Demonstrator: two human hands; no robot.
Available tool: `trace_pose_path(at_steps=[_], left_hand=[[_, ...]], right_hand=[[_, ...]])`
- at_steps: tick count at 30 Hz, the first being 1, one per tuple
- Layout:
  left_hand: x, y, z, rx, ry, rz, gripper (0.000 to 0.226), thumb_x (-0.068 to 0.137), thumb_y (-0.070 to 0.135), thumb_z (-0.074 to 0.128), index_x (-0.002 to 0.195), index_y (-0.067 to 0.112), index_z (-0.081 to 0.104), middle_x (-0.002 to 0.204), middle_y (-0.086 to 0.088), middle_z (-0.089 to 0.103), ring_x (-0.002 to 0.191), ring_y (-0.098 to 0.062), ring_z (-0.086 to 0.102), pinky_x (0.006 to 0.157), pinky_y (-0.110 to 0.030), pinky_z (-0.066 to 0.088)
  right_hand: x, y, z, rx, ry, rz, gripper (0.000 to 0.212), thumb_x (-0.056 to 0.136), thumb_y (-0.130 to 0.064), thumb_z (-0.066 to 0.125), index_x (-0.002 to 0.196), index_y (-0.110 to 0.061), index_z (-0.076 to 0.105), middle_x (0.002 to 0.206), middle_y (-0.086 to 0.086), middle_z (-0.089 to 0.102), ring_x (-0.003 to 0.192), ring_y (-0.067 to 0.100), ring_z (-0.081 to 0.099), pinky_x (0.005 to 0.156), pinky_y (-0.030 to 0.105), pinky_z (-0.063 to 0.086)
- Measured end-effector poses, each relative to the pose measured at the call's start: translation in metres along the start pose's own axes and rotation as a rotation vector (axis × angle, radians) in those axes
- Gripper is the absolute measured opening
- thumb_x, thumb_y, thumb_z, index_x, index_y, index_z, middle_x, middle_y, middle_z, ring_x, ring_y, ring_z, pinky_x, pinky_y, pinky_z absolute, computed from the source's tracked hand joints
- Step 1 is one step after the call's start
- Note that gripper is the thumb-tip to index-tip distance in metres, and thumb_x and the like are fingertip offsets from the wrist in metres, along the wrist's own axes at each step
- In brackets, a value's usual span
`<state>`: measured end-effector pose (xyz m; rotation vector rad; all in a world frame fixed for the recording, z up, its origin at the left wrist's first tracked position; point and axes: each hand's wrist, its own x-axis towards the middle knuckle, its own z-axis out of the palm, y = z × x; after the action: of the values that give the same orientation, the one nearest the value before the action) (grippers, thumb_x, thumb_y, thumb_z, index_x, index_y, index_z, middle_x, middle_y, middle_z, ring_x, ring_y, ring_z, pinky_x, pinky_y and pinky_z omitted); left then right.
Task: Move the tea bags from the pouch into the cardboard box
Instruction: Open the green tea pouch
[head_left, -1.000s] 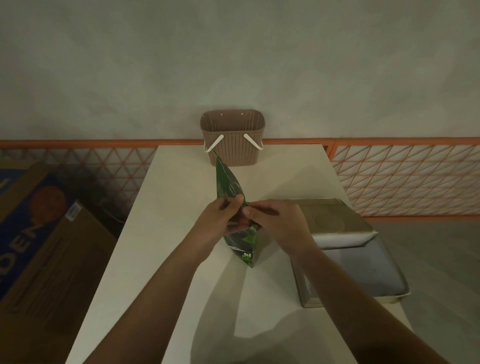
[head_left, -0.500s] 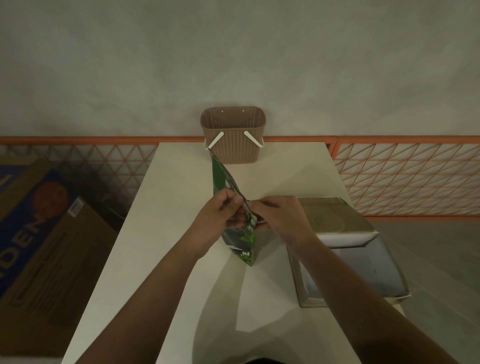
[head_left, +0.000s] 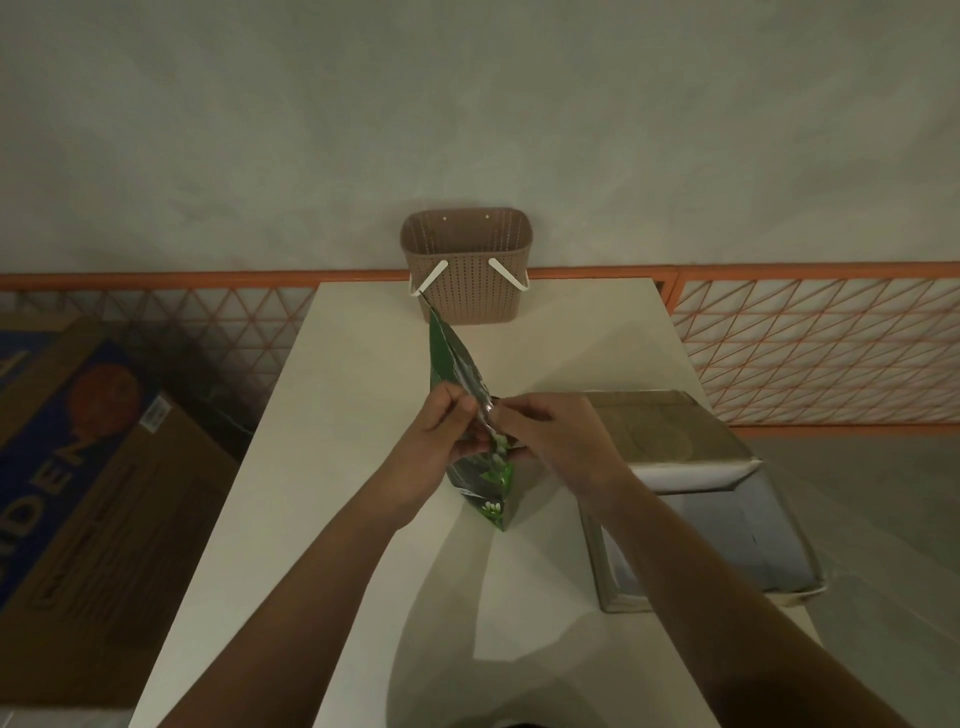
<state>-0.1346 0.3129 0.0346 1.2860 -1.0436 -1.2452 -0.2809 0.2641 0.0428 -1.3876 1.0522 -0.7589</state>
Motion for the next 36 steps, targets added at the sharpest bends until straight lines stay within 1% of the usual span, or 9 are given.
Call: trace_pose_path(at_steps=[4, 9, 14, 18, 21, 24, 30, 33, 36], left_hand=[[0.0, -0.001, 0.001, -0.024, -0.012, 0.001, 0.018, 0.108, 0.013, 0.037, 0.095, 0.006, 0.045, 0.097, -0.015, 0.061, 0.082, -0.01, 0.065, 0.079, -0.022, 0.056], [0.002, -0.005, 0.004, -0.067, 0.033, -0.057, 0.022, 0.108, 0.012, 0.038, 0.111, -0.005, 0.052, 0.1, -0.007, 0.07, 0.091, -0.018, 0.067, 0.078, -0.022, 0.057], [0.005, 0.0, 0.006, -0.028, 0.137, -0.056, 0.021, 0.104, 0.003, 0.035, 0.1, 0.002, 0.055, 0.077, -0.008, 0.063, 0.069, -0.013, 0.062, 0.068, -0.026, 0.059], [0.011, 0.007, 0.007, 0.017, 0.223, -0.092, 0.025, 0.107, 0.025, 0.04, 0.094, 0.009, 0.055, 0.077, -0.009, 0.065, 0.066, -0.017, 0.065, 0.062, -0.029, 0.059], [0.012, 0.009, 0.008, 0.118, 0.222, -0.047, 0.027, 0.106, 0.034, 0.046, 0.087, 0.016, 0.051, 0.062, 0.009, 0.063, 0.058, -0.009, 0.065, 0.06, -0.028, 0.061], [0.013, 0.008, 0.008, 0.13, 0.195, -0.003, 0.029, 0.107, 0.03, 0.043, 0.082, 0.015, 0.044, 0.061, 0.009, 0.058, 0.055, -0.004, 0.062, 0.058, -0.026, 0.059], [0.012, 0.005, 0.007, 0.006, 0.167, -0.043, 0.031, 0.109, 0.026, 0.04, 0.083, 0.015, 0.05, 0.076, -0.002, 0.06, 0.068, -0.009, 0.061, 0.062, -0.02, 0.053], [0.01, 0.003, 0.006, -0.121, 0.148, -0.081, 0.026, 0.108, 0.024, 0.041, 0.09, 0.016, 0.058, 0.077, 0.003, 0.069, 0.069, -0.007, 0.065, 0.067, -0.023, 0.054], [0.008, 0.001, 0.007, -0.233, 0.122, -0.104, 0.025, 0.108, 0.023, 0.04, 0.097, 0.016, 0.06, 0.08, 0.002, 0.071, 0.07, -0.009, 0.067, 0.067, -0.025, 0.054]], right_hand=[[-0.002, 0.0, -0.001, -0.022, 0.013, -0.034, 0.013, 0.088, -0.013, 0.069, 0.098, -0.015, 0.078, 0.079, 0.001, 0.076, 0.077, 0.025, 0.074, 0.072, 0.036, 0.062], [0.001, 0.003, -0.004, 0.007, 0.032, 0.002, 0.014, 0.089, -0.007, 0.066, 0.092, -0.014, 0.078, 0.075, 0.001, 0.075, 0.072, 0.019, 0.072, 0.066, 0.033, 0.061], [-0.001, 0.002, -0.002, -0.019, 0.002, -0.033, 0.016, 0.092, -0.007, 0.063, 0.096, -0.015, 0.077, 0.07, -0.01, 0.072, 0.068, 0.009, 0.07, 0.067, 0.03, 0.061], [-0.004, 0.001, 0.003, -0.052, 0.008, -0.061, 0.022, 0.091, -0.009, 0.064, 0.088, -0.027, 0.077, 0.069, -0.014, 0.072, 0.068, 0.006, 0.068, 0.071, 0.031, 0.061], [-0.006, -0.001, 0.006, -0.09, 0.006, -0.085, 0.034, 0.089, -0.011, 0.066, 0.075, -0.042, 0.073, 0.071, -0.012, 0.073, 0.069, 0.008, 0.066, 0.076, 0.036, 0.059], [-0.006, -0.001, 0.008, -0.109, 0.039, -0.078, 0.028, 0.088, -0.01, 0.066, 0.078, -0.034, 0.075, 0.077, -0.005, 0.074, 0.074, 0.016, 0.068, 0.077, 0.036, 0.057], [0.0, -0.006, 0.018, -0.188, 0.11, -0.092, 0.017, 0.09, -0.025, 0.067, 0.104, -0.024, 0.077, 0.087, -0.01, 0.072, 0.08, 0.003, 0.067, 0.068, 0.008, 0.046], [-0.002, -0.005, 0.019, -0.117, 0.112, -0.094, 0.015, 0.091, -0.02, 0.066, 0.086, -0.028, 0.078, 0.077, -0.004, 0.074, 0.071, 0.012, 0.068, 0.064, 0.016, 0.053], [-0.003, -0.004, 0.017, -0.02, 0.092, -0.058, 0.029, 0.089, -0.012, 0.066, 0.073, -0.036, 0.074, 0.08, 0.004, 0.074, 0.081, 0.025, 0.07, 0.08, 0.033, 0.057]])
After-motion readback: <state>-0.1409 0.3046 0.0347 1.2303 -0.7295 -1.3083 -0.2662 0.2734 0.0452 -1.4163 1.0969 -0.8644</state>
